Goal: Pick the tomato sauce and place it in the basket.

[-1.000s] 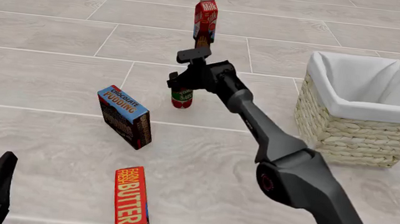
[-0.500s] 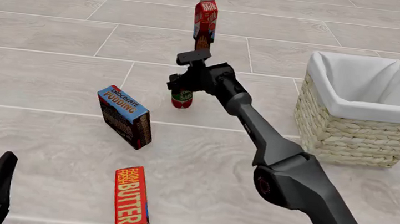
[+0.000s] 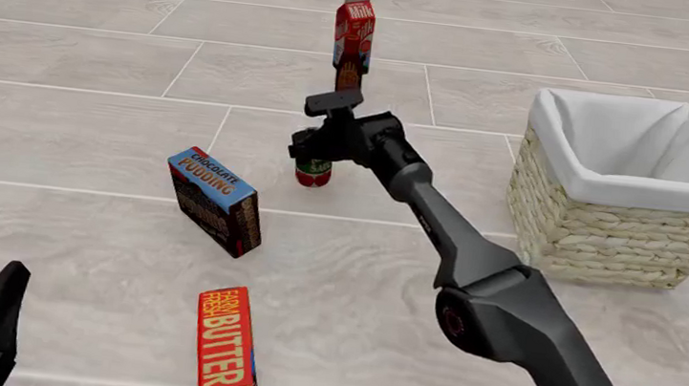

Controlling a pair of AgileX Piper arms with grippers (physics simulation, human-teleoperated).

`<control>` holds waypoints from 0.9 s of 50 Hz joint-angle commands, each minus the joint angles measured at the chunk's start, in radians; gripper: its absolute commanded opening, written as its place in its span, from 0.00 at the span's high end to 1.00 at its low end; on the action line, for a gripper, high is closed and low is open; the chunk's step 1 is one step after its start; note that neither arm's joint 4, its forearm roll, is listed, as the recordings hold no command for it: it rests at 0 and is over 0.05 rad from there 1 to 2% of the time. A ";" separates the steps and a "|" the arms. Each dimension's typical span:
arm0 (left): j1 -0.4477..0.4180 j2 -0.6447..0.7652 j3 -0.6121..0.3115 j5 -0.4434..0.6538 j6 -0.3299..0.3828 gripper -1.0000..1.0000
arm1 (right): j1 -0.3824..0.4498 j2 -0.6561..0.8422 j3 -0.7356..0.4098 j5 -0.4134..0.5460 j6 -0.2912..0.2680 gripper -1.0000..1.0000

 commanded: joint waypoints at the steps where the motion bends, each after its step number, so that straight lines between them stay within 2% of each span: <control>1: 0.000 0.000 0.000 0.000 0.000 0.00 | 0.001 0.007 -0.002 0.000 0.002 0.00; 5: 0.000 0.000 0.000 0.000 0.000 0.00 | 0.002 0.011 -0.001 -0.004 -0.002 0.00; 6: 0.000 0.000 0.000 0.000 0.000 0.00 | 0.001 0.012 -0.002 -0.004 -0.002 1.00; 26: 0.000 0.000 0.000 0.000 0.000 0.00 | 0.006 -0.021 0.026 -0.015 -0.016 1.00; 30: 0.000 0.000 0.000 0.000 0.000 0.00 | -0.009 -0.188 0.299 -0.154 -0.030 1.00; 34: 0.000 0.000 0.000 0.000 0.000 0.00 | -0.019 -0.346 0.493 -0.241 -0.038 1.00; 45: 0.000 0.000 0.000 0.000 0.000 0.00 | -0.023 -0.665 0.804 -0.334 -0.073 1.00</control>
